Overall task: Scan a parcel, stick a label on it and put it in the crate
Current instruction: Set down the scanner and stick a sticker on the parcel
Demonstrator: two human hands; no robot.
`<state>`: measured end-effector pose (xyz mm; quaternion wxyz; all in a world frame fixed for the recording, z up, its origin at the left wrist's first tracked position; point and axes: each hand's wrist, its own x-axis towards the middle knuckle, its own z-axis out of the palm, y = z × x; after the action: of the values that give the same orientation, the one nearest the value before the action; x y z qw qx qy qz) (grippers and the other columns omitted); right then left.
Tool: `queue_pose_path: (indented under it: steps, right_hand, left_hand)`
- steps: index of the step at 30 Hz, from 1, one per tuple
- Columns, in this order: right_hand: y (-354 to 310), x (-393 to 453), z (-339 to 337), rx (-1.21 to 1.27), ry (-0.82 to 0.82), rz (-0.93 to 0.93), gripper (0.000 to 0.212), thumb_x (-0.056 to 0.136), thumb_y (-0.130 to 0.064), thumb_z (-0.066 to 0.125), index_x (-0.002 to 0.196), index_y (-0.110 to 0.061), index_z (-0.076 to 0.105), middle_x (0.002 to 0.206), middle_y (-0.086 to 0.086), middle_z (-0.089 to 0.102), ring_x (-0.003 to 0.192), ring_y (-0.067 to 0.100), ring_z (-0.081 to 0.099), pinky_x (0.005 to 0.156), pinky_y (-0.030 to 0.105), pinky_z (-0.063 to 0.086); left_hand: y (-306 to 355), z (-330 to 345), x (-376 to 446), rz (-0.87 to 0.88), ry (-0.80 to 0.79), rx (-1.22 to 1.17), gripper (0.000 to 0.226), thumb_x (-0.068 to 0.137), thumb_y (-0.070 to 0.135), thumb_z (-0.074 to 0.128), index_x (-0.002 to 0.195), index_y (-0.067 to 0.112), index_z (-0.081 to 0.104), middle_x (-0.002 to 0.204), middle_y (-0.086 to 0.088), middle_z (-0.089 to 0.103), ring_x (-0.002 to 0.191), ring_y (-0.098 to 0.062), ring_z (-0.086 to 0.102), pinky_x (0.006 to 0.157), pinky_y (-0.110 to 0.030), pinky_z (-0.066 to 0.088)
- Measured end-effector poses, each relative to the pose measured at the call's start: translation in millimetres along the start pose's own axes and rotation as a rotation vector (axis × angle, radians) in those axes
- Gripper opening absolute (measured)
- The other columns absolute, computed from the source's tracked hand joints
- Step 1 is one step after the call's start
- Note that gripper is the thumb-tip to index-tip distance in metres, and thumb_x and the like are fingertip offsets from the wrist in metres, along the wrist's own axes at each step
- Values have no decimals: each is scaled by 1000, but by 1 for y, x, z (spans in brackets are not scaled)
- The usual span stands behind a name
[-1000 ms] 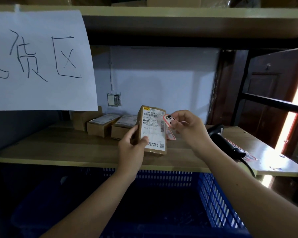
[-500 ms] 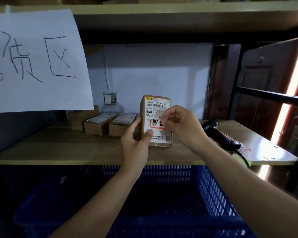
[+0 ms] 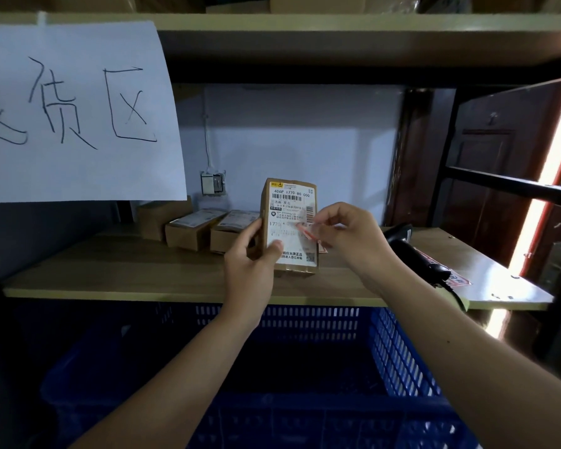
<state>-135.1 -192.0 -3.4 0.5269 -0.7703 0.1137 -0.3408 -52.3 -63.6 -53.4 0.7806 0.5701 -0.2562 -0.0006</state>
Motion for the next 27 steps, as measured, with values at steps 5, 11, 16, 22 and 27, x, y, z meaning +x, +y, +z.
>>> queue_pose_path:
  steps: [5, 11, 16, 22, 27]
  right_hand:
    - [0, -9, 1, 126, 46, 43, 17, 89, -3, 66, 81, -12, 54, 74, -1, 72, 53, -4, 61, 55, 18, 44]
    - [-2, -17, 6, 184, 38, 107, 9, 93, 0, 61, 94, -8, 62, 82, 8, 77, 69, 14, 74, 61, 24, 60]
    - [-2, -26, 12, 124, 80, 73, 16, 96, -12, 61, 85, -14, 73, 75, -4, 76, 60, -1, 69, 52, 13, 52]
    - [-4, -28, 20, 250, 90, 115, 10, 93, -2, 63, 103, 1, 66, 77, 3, 69, 42, -6, 60, 40, 10, 44]
    - [1, -22, 22, 153, 80, 109, 6, 91, -7, 67, 95, -2, 66, 84, 5, 73, 49, -8, 63, 44, 7, 44]
  left_hand:
    - [-2, 0, -3, -6, 4, 27, 45, 89, 6, 66, 131, 23, 59, 105, 17, 69, 97, -9, 69, 74, -24, 59]
    - [-3, 1, -5, -6, 2, 39, 45, 89, 6, 66, 130, 24, 60, 109, 11, 70, 103, -14, 69, 82, -34, 60]
    - [-11, -1, -4, 41, 47, 3, 40, 89, 6, 66, 125, 24, 62, 117, 2, 70, 104, -14, 68, 82, -34, 59]
    - [-8, -1, -8, 63, 77, -30, 44, 88, 4, 66, 130, 18, 61, 119, -1, 70, 108, -15, 67, 90, -44, 57]
    - [-9, -3, -7, 54, 62, -34, 45, 87, 3, 66, 130, 16, 61, 117, -2, 71, 107, -16, 68, 88, -45, 57]
